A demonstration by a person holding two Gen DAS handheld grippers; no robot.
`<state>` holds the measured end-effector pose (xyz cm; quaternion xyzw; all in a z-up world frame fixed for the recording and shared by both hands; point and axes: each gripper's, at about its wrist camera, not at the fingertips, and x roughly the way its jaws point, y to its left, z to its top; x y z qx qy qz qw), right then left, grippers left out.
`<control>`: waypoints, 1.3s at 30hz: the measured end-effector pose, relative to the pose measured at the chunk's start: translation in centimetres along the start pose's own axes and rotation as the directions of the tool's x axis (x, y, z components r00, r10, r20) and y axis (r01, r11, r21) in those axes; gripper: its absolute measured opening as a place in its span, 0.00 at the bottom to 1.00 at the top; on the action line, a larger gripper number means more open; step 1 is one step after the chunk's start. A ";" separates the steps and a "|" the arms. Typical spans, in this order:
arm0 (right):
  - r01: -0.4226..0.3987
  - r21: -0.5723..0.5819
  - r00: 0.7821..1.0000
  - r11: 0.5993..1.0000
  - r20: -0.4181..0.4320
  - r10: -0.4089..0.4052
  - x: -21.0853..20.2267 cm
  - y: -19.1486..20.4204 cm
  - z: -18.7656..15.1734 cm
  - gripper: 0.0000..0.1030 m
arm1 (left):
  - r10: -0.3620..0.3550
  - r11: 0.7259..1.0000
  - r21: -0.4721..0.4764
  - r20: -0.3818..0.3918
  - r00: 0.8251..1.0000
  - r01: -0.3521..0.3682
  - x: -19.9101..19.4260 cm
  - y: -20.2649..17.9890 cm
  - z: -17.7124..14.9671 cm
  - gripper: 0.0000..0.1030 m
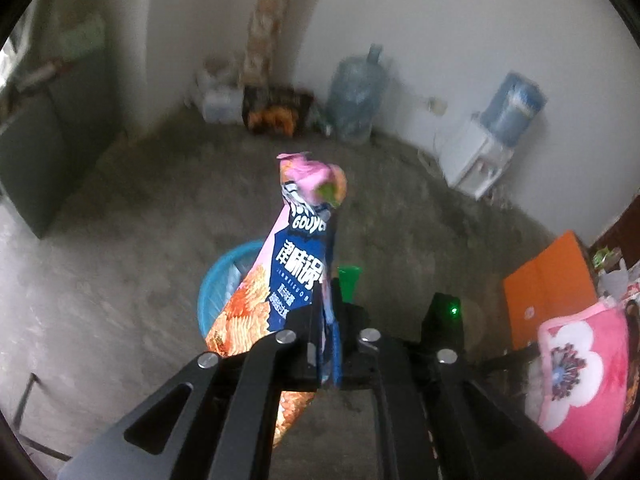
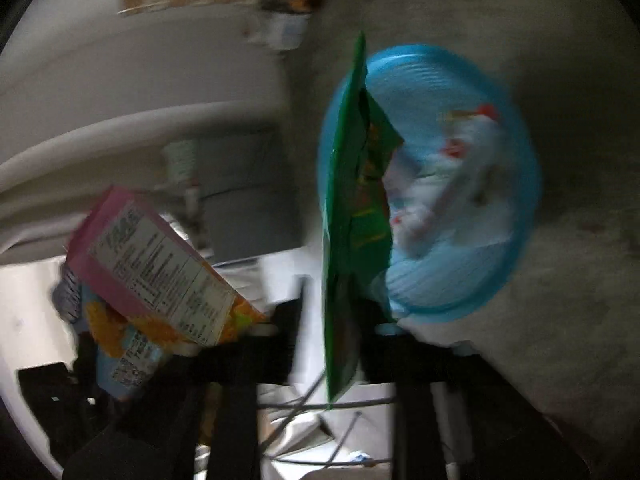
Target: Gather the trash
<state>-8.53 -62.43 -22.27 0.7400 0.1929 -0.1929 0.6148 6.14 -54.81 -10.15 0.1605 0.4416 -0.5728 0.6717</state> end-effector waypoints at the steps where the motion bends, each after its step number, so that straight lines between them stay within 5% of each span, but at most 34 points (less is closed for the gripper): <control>1: 0.039 0.020 0.999 0.999 -0.005 -0.039 0.1 -0.8 0.3 0.43 | -0.012 1.000 -0.024 -0.032 0.999 0.011 2.1 0.2 -0.1 0.13; 4: 0.108 0.046 0.994 0.993 -0.016 -0.107 -0.3 -2.6 0.6 0.46 | -0.007 0.992 -0.128 -0.143 0.990 -0.011 6.6 1.2 -1.0 0.35; 7: 0.125 0.037 0.992 0.991 0.008 -0.125 -1.7 -3.0 0.4 0.51 | -0.012 0.985 -0.173 -0.165 0.986 -0.017 7.9 1.7 -1.6 0.49; 17: 0.213 -0.092 0.964 0.973 0.180 -0.194 -6.5 -1.4 -1.4 0.54 | -0.021 0.988 -0.154 -0.045 0.999 0.014 0.2 1.5 0.2 0.65; 21: 0.339 -0.299 0.930 0.892 0.248 -0.271 -4.7 3.5 -1.2 0.50 | -0.013 0.993 -0.113 0.011 1.000 0.014 -6.1 1.1 0.3 0.71; 26: 0.497 -0.502 0.868 0.708 0.276 -0.414 3.6 9.3 -0.4 0.43 | 0.038 0.998 -0.061 0.056 0.998 -0.035 -14.3 1.8 -1.9 0.79; 29: 0.539 -0.486 0.841 0.688 0.268 -0.469 6.6 10.1 -0.3 0.34 | 0.081 0.995 -0.064 0.094 0.992 -0.075 -19.8 3.2 -5.0 0.84; 31: 0.484 -0.479 0.875 0.732 0.244 -0.419 6.7 10.6 -1.5 0.34 | 0.137 0.988 -0.095 0.136 0.981 -0.124 -23.7 4.6 -7.8 0.87; 33: 0.475 -0.496 0.880 0.727 0.246 -0.406 6.3 11.3 -3.6 0.38 | 0.210 0.973 -0.133 0.169 0.963 -0.188 -26.9 5.9 -10.7 0.90; 39: 0.465 -0.628 0.882 0.624 0.273 -0.384 3.9 13.0 -13.7 0.65 | 0.423 0.885 -0.299 0.195 0.885 -0.357 -33.5 8.6 -18.8 0.94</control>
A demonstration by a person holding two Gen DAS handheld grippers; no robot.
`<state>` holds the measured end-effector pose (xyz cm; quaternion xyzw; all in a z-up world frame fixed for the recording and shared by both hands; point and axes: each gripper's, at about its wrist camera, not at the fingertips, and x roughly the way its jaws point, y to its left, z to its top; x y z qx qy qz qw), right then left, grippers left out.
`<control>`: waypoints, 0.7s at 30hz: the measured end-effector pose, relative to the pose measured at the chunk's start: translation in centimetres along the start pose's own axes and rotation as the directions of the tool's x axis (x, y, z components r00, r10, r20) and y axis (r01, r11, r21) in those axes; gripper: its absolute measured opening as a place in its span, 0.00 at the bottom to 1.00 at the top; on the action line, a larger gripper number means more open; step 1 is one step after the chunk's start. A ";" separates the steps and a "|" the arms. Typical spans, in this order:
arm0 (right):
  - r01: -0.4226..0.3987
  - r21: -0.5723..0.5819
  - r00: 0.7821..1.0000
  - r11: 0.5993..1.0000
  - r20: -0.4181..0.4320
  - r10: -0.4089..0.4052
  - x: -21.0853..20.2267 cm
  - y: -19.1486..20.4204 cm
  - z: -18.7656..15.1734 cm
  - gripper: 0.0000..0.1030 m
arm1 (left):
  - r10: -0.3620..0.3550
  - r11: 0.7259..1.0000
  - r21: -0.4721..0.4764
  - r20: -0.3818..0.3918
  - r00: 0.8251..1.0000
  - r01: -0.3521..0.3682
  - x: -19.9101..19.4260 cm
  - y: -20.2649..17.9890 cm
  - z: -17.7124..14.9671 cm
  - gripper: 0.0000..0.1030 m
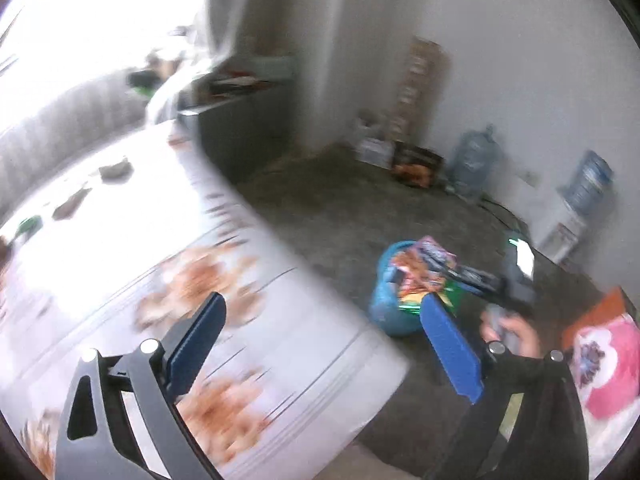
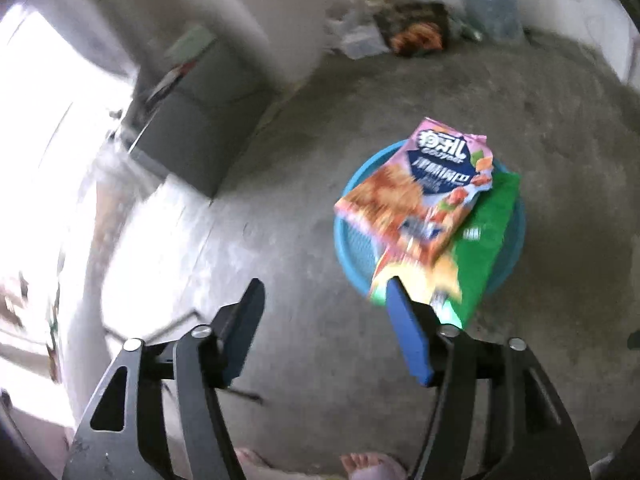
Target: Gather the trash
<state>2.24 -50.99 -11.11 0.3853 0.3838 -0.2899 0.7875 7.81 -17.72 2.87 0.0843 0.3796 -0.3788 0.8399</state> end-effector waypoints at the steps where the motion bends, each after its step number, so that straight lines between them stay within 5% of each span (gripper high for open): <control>1: 0.008 -0.047 1.000 0.999 0.010 -0.008 -1.2 1.2 -1.2 0.67 | 0.010 1.000 -0.026 0.017 1.000 -0.009 -0.5 0.4 -0.3 0.95; 9: 0.043 -0.388 0.986 0.920 0.168 0.025 -10.3 9.9 -6.7 0.92 | 0.087 0.992 -0.110 0.194 0.977 -0.067 -5.7 1.0 -2.2 0.95; 14: 0.102 -0.555 0.942 0.826 0.321 0.100 -16.5 14.8 -9.4 0.92 | 0.193 0.974 -0.164 0.233 0.953 -0.157 -9.2 1.1 -3.6 0.95; 18: 0.159 -0.619 0.917 0.769 0.381 0.117 -18.7 17.2 -11.6 0.92 | 0.325 0.938 -0.201 0.237 0.915 -0.281 -11.5 1.3 -5.5 0.95; 21: 0.184 -0.650 0.907 0.738 0.401 0.128 -19.5 18.2 -13.7 0.92 | 0.335 0.931 -0.224 0.201 0.920 -0.290 -11.9 1.6 -6.7 0.95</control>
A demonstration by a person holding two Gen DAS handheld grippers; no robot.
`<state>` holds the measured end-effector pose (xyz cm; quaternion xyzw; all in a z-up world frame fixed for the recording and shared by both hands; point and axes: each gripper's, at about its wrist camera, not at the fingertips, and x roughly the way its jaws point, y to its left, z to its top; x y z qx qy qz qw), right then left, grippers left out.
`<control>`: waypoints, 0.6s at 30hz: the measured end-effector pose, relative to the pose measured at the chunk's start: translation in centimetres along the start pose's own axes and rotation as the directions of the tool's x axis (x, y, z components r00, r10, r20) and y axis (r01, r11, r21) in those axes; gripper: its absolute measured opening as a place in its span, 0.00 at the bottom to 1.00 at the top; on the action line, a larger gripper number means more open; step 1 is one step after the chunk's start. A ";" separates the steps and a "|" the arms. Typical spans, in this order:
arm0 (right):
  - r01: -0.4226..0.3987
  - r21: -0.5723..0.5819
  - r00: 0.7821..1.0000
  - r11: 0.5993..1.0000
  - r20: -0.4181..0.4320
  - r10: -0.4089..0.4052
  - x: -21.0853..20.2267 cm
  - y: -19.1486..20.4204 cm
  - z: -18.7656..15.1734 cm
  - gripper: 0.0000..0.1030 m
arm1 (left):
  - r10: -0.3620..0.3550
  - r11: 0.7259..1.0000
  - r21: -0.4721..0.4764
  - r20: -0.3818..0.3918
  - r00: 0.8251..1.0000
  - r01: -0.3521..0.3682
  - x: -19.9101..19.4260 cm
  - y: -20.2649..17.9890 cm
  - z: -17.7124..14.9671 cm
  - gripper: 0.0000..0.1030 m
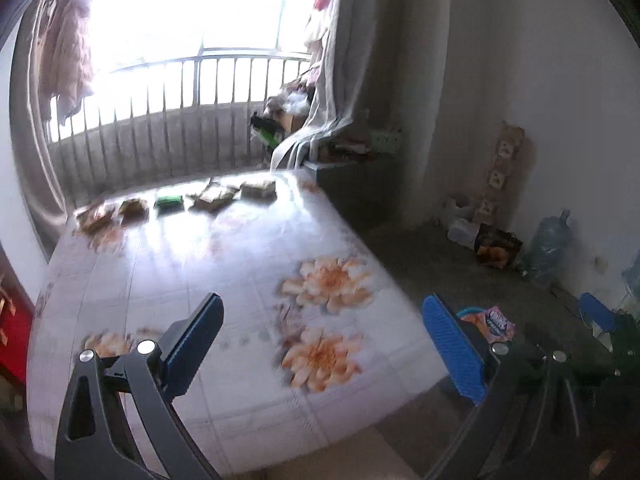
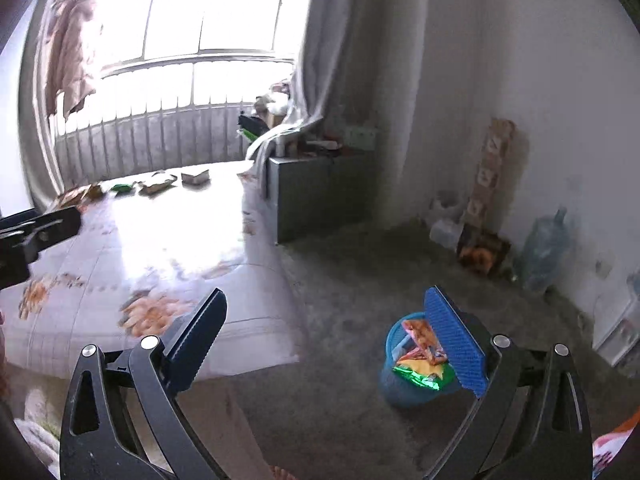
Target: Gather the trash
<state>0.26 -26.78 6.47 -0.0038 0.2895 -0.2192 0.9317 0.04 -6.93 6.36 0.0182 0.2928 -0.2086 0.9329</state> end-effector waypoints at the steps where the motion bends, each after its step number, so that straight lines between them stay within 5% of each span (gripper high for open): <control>1: -0.009 -0.023 1.000 1.000 -0.007 0.009 -0.2 0.7 -0.4 0.92 | 0.008 1.000 -0.027 -0.045 0.999 -0.009 0.1 0.4 -0.4 0.95; 7: -0.078 -0.130 0.986 0.988 -0.157 0.057 0.5 4.2 -1.8 0.92 | 0.122 0.982 -0.117 -0.201 0.972 -0.147 0.3 2.2 -3.3 0.95; 18: -0.137 -0.105 0.942 0.985 -0.322 0.097 2.0 5.5 -3.5 0.92 | 0.116 0.976 -0.135 -0.352 0.929 -0.173 1.8 2.1 -7.0 0.95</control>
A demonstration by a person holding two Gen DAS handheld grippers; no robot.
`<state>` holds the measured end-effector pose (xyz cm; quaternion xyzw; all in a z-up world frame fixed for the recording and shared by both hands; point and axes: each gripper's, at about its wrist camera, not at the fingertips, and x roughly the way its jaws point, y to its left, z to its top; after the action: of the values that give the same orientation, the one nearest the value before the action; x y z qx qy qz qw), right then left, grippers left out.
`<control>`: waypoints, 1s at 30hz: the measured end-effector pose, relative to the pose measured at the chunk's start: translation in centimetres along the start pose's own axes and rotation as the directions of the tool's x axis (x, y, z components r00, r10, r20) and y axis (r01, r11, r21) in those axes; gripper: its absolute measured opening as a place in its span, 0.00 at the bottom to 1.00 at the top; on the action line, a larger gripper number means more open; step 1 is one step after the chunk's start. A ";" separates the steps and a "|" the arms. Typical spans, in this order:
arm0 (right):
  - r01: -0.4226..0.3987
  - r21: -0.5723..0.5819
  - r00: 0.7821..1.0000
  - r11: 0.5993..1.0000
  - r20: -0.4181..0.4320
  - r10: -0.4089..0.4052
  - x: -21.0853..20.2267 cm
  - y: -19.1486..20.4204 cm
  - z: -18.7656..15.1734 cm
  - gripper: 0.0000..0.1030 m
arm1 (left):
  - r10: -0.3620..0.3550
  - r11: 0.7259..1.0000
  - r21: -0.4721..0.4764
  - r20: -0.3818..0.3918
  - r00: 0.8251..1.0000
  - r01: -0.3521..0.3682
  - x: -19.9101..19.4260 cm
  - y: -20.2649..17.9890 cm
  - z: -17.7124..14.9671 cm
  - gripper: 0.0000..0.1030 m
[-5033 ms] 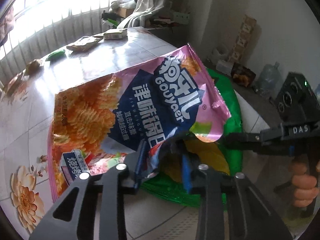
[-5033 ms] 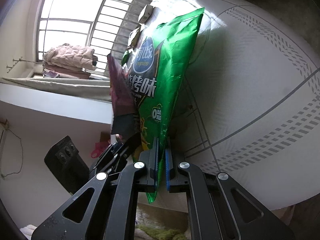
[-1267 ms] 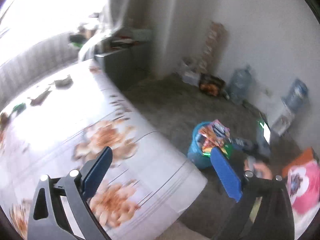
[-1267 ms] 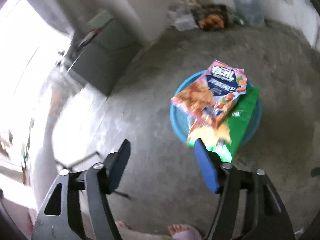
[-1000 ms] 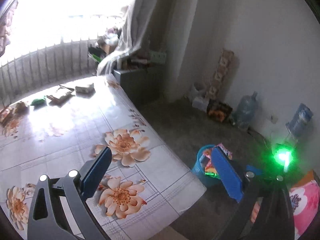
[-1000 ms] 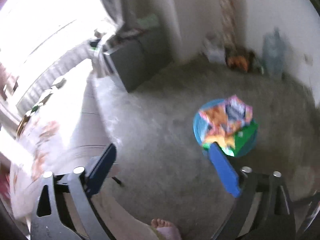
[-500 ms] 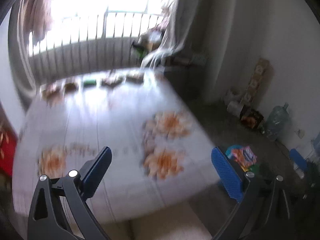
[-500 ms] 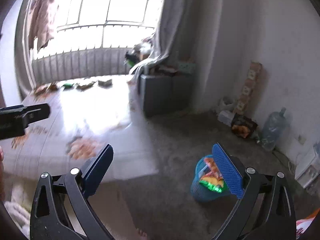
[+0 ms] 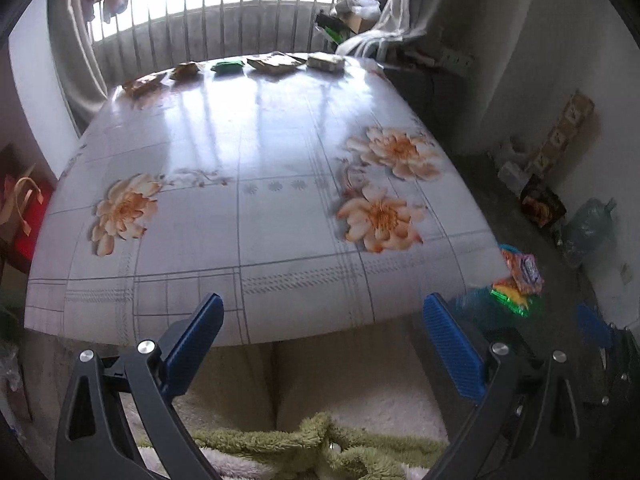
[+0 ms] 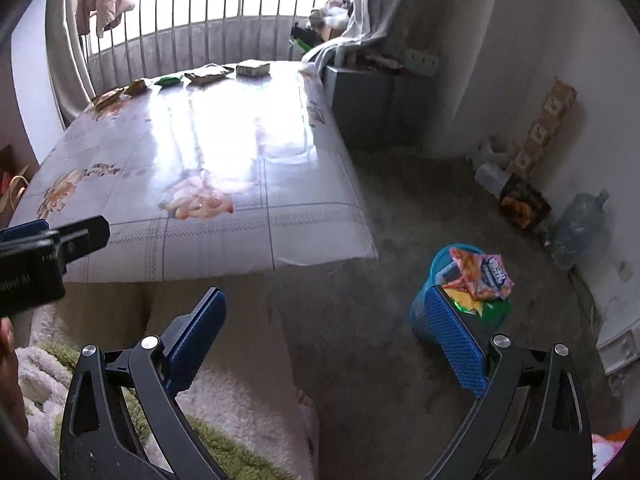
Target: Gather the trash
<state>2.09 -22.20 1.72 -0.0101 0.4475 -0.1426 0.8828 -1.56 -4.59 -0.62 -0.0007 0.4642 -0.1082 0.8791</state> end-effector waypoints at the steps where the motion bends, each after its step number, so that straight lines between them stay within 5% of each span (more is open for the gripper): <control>1: 0.001 0.002 1.000 1.000 -0.006 -0.001 0.0 0.0 0.0 0.92 | 0.005 1.000 0.007 -0.004 1.000 -0.005 0.1 -0.1 0.1 0.95; 30: 0.012 0.024 1.000 1.000 -0.028 -0.011 0.1 0.0 -1.2 0.92 | 0.059 0.998 0.027 -0.036 0.998 -0.058 1.3 -0.5 0.5 0.95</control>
<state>1.14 -22.07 0.92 -0.0001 0.4578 -0.1531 0.8758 -0.52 -5.41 -1.34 0.0260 0.4788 -0.0884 0.8731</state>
